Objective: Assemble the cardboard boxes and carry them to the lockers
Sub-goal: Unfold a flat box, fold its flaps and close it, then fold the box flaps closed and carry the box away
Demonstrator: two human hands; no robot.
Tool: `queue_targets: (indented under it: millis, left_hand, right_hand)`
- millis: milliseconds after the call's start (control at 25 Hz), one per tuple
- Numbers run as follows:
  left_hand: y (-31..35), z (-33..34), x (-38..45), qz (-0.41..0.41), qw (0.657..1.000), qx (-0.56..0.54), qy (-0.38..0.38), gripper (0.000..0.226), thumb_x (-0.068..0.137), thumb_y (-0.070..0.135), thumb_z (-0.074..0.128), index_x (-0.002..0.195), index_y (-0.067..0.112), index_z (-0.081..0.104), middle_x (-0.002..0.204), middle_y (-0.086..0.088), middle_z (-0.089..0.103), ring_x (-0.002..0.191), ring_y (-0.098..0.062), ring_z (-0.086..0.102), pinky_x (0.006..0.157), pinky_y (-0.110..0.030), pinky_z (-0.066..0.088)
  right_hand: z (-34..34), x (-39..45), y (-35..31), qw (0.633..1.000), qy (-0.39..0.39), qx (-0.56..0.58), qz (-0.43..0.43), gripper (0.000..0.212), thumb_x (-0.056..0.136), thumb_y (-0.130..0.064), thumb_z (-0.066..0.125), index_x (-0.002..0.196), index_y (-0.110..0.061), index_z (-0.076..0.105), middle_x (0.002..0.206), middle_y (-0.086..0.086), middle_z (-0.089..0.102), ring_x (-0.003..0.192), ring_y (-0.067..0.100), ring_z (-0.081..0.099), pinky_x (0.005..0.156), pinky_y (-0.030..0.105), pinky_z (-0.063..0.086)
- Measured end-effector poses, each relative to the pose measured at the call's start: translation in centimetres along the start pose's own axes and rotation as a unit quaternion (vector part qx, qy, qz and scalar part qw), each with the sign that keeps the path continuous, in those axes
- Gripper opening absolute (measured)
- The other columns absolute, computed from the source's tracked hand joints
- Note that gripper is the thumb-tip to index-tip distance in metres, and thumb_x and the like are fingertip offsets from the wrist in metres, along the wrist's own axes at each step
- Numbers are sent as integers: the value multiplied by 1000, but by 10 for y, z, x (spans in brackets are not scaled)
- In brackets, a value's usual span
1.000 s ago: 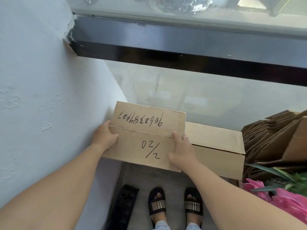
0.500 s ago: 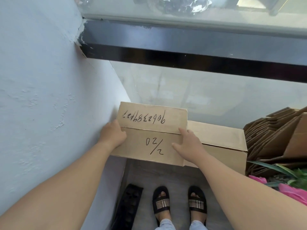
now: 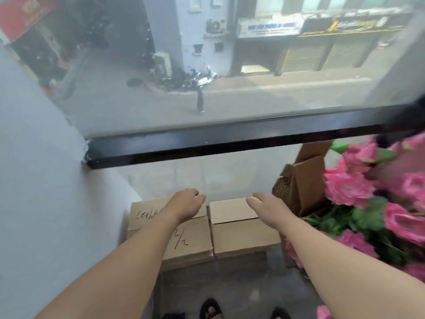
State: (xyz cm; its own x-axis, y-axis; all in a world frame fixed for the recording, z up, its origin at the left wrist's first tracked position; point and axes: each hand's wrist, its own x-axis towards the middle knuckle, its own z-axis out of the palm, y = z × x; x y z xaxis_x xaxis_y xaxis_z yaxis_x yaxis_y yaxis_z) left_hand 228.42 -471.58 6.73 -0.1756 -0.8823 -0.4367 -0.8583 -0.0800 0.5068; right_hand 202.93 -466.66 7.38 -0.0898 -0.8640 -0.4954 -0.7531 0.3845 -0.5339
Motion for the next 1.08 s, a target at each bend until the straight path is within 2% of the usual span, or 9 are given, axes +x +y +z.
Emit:
queue_targets:
  millis: [200, 400, 520, 640, 760, 840, 920, 1000, 1080]
  left_hand:
    - [113, 6, -18, 98, 993, 50, -45, 40, 98, 42, 42, 94, 9, 65, 98, -5, 68, 96, -26, 60, 87, -40, 49]
    - [239, 46, -61, 216, 967, 115, -68, 44, 103, 44, 41, 121, 12, 67, 125, -5, 66, 115, -25, 58, 96, -34, 45]
    - [306, 89, -103, 277, 945, 144, -97, 44, 103, 44, 43, 124, 13, 66, 127, -5, 66, 116, -25, 59, 95, -31, 45]
    - [370, 144, -153, 338, 918, 162, -128, 43, 103, 46, 43, 128, 18, 65, 126, -5, 66, 115, -25, 60, 93, -29, 45]
    - [423, 196, -201, 395, 882, 197, -162, 43, 103, 45, 42, 115, 12, 67, 111, -8, 69, 104, -27, 63, 89, -34, 48]
    - [452, 230, -230, 425, 863, 204, -182, 41, 102, 44, 43, 105, 9, 66, 100, -6, 68, 96, -25, 63, 83, -33, 48]
    - [480, 265, -258, 453, 839, 227, -199, 35, 102, 41, 45, 100, 13, 65, 96, -4, 66, 93, -24, 61, 80, -30, 45]
    - [512, 299, -283, 508, 781, 289, -218, 31, 102, 34, 45, 109, 12, 65, 107, -8, 65, 106, -28, 62, 86, -31, 46]
    - [544, 331, -311, 528, 749, 317, -243, 33, 103, 26, 43, 125, 8, 60, 123, -12, 61, 122, -31, 56, 96, -34, 46]
  right_hand:
    - [-79, -76, 55, 993, 83, 66, 45, 60, 102, -51, 47, 149, -14, 49, 154, 5, 49, 141, 28, 43, 115, 40, 35]
    - [-135, -173, 141, 975, 163, 120, 97, 62, 100, -57, 47, 150, -21, 48, 154, 1, 48, 143, 26, 41, 113, 40, 34]
    - [-151, -242, 195, 960, 196, 146, 140, 47, 97, -61, 47, 128, -30, 63, 132, -1, 62, 138, 31, 47, 101, 38, 39]
    - [-155, -322, 248, 937, 245, 161, 190, 61, 97, -61, 47, 143, -22, 56, 148, 3, 54, 137, 29, 47, 108, 36, 36]
    - [-153, -393, 300, 904, 296, 187, 244, 41, 90, -66, 47, 94, -29, 65, 108, 1, 68, 110, 28, 60, 95, 35, 44]
    - [-149, -438, 331, 879, 322, 221, 274, 38, 90, -65, 46, 70, -32, 42, 87, -5, 54, 91, 22, 52, 83, 33, 40]
    - [-144, -485, 354, 851, 352, 235, 312, 33, 93, -64, 45, 79, -35, 49, 105, -3, 60, 101, 22, 54, 88, 34, 40]
    - [-134, -524, 382, 823, 373, 249, 348, 47, 96, -63, 44, 124, -30, 63, 142, 3, 58, 130, 27, 52, 105, 36, 39]
    - [-126, -559, 401, 793, 392, 257, 388, 64, 99, -61, 43, 149, -21, 48, 157, 4, 44, 142, 29, 43, 112, 36, 36]
